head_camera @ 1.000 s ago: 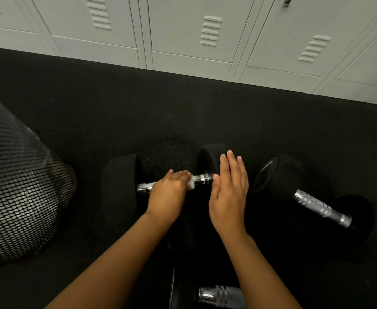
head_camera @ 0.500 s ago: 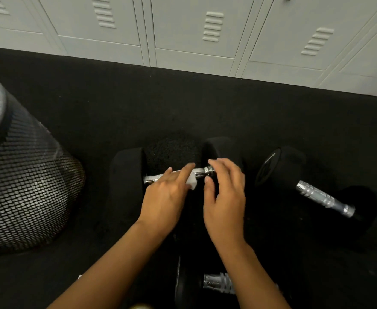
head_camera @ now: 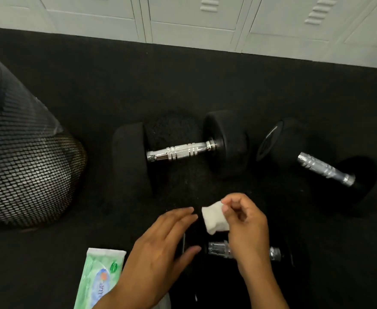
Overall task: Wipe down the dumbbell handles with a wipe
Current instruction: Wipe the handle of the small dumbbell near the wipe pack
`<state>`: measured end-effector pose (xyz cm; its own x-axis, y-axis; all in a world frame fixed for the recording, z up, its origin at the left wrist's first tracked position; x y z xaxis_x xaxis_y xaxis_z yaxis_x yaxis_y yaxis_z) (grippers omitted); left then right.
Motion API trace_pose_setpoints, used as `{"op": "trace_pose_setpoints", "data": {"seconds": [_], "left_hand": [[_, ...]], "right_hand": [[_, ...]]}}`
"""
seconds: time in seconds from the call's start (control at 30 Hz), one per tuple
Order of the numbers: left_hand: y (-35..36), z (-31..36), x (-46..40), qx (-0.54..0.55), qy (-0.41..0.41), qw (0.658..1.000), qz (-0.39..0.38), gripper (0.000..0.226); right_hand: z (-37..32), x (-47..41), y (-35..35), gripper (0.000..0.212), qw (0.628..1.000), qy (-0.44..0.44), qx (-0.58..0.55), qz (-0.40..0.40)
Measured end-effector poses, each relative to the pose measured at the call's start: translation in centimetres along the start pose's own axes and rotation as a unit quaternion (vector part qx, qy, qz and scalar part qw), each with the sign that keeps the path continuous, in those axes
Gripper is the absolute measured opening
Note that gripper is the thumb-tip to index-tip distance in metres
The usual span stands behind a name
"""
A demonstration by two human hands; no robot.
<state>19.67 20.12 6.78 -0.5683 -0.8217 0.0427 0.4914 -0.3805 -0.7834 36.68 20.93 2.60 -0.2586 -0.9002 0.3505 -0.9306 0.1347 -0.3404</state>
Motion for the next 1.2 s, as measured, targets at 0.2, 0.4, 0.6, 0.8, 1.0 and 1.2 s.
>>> {"op": "trace_pose_setpoints", "data": {"seconds": [0.2,0.4,0.6,0.8,1.0,1.2], "left_hand": [[5.3,0.9,1.6,-0.091,0.038,0.989,-0.111,0.064],[7.4,0.5,2.2,-0.135,0.015,0.981,-0.142,0.085],[7.9,0.6,1.9,-0.118,-0.009,0.980,-0.162,0.097],[8.2,1.2,1.9,-0.085,-0.002,0.976,-0.200,0.090],[8.3,1.1,1.7,-0.105,-0.032,0.970,-0.215,0.091],[8.7,1.2,2.1,-0.103,-0.033,0.971,-0.214,0.091]], "right_hand": [[4.2,3.5,1.6,0.026,0.964,-0.018,0.261,-0.045],[3.7,5.8,3.4,0.030,0.910,-0.121,0.378,-0.120],[3.1,4.0,5.4,0.015,0.887,-0.136,0.414,-0.155],[3.9,4.9,4.5,0.021,0.871,-0.179,0.426,-0.164],[3.4,4.7,5.6,0.021,0.873,-0.181,0.418,-0.172],[4.1,4.9,4.6,0.030,0.893,-0.184,0.368,-0.185]]}}
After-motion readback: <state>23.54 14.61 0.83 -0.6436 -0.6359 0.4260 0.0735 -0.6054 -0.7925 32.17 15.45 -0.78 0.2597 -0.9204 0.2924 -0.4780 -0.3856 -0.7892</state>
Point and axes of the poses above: each hand's wrist, its own x-axis away from the middle knuckle, its own y-axis out of the palm, z = x × y, the point moved 10 cm from there along -x, towards the middle knuckle, and after that the axes turned 12 degrees about -z, right-handed, at the moved point
